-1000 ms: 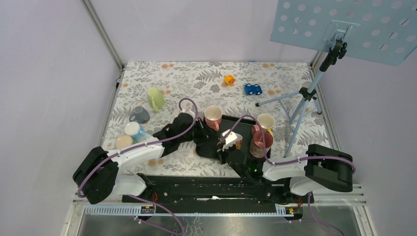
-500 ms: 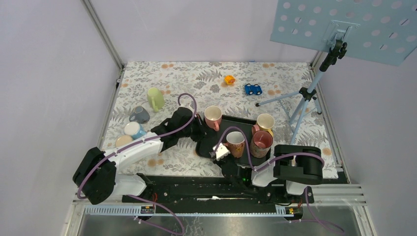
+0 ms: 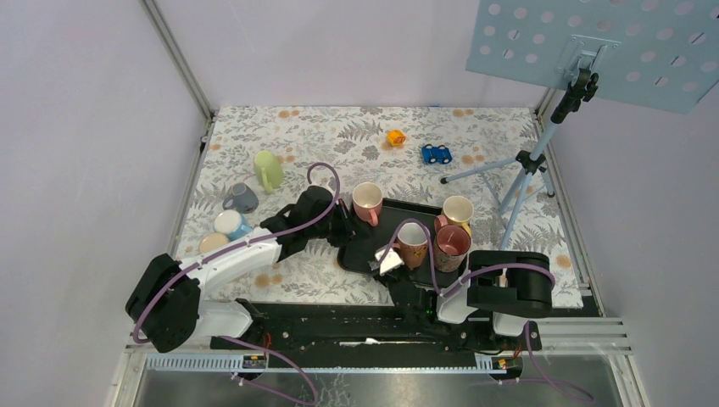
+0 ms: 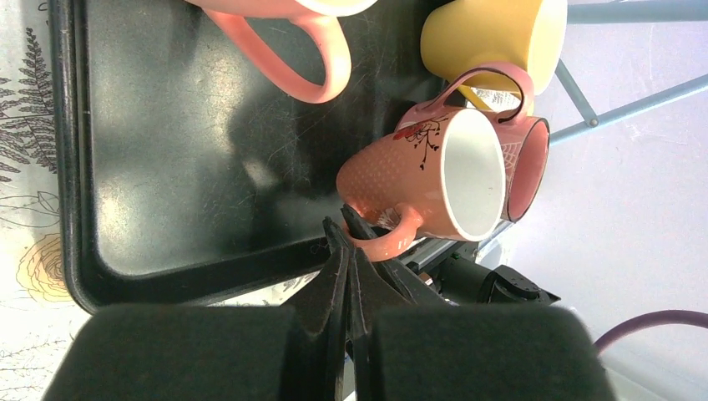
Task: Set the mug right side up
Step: Place the cup on the tray.
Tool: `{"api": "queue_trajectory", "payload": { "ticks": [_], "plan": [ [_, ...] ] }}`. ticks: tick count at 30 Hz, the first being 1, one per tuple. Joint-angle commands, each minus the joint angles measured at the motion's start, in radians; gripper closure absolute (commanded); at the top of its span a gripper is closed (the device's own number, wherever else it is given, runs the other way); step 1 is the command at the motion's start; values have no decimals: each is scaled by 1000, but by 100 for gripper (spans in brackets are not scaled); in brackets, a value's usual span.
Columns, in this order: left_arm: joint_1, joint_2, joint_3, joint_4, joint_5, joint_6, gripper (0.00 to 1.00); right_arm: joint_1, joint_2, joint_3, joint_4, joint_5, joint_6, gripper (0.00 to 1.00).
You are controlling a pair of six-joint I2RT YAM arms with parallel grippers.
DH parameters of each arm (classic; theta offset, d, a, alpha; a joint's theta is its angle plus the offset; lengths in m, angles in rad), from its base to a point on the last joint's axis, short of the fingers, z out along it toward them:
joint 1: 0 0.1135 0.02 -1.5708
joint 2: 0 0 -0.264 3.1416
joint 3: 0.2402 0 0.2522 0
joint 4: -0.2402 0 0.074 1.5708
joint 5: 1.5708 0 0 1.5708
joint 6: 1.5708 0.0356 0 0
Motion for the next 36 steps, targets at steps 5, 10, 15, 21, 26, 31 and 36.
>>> {"api": "queue_trajectory", "payload": {
  "ticks": [5, 10, 15, 21, 26, 31, 36],
  "plan": [
    [4, -6, 65, 1, -7, 25, 96, 2, 57, -6, 187, 90, -9, 95],
    [4, -6, 65, -2, -13, 25, 96, 3, 63, -18, 207, 91, -2, 91],
    [4, -6, 65, -2, -20, 24, 96, 2, 63, -21, 182, 78, 29, 81],
    [5, -2, 69, -3, -22, 22, 96, 4, 73, -28, 183, 80, 54, 74],
    [5, 3, 70, 0, -22, 22, 96, 4, 59, -31, 157, 76, 75, 66],
    [5, 5, 67, 5, -22, 19, 96, 5, 38, -27, 95, 73, 104, 60],
    [4, 2, 65, 7, -22, 19, 96, 4, -12, -32, 30, 74, 132, 59]
  ]
}}
